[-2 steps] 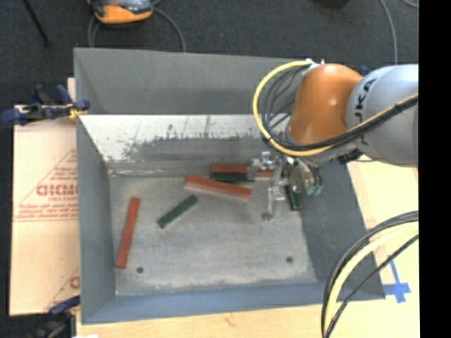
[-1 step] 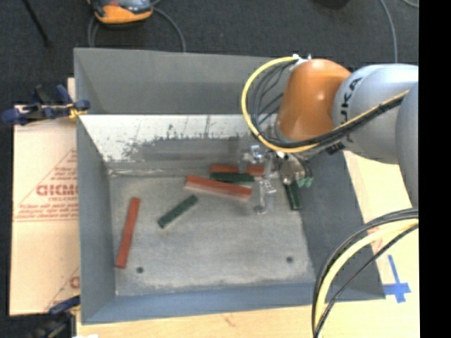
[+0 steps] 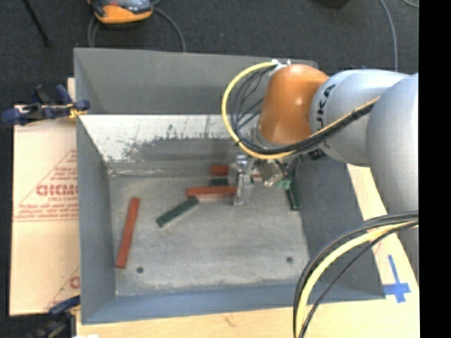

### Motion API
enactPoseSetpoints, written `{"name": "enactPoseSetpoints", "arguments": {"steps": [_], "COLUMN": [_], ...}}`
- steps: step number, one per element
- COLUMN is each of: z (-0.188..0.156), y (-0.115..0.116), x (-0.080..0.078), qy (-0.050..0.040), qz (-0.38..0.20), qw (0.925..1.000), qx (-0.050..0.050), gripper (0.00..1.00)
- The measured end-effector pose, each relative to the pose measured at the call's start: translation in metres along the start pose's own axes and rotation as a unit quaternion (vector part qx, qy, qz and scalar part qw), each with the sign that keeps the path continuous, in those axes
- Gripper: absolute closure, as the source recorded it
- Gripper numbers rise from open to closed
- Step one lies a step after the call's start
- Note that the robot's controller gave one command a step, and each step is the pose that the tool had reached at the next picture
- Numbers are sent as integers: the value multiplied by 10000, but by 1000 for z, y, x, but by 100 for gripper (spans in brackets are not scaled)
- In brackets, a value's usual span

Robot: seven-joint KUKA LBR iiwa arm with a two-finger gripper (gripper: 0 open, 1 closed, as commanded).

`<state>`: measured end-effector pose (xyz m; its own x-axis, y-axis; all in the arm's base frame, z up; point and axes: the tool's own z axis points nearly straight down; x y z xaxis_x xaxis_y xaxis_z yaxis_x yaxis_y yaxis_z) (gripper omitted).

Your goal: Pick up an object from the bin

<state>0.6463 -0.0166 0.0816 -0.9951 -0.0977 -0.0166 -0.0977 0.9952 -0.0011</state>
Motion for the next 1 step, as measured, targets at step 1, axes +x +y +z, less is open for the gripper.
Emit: {"name": "enactPoseSetpoints", "arguments": {"steps": [1], "z": [0], "y": [0], "x": [0], "qy": [0], "qz": [-2], "qw": [10000], "qx": [1], "gripper": [100]}}
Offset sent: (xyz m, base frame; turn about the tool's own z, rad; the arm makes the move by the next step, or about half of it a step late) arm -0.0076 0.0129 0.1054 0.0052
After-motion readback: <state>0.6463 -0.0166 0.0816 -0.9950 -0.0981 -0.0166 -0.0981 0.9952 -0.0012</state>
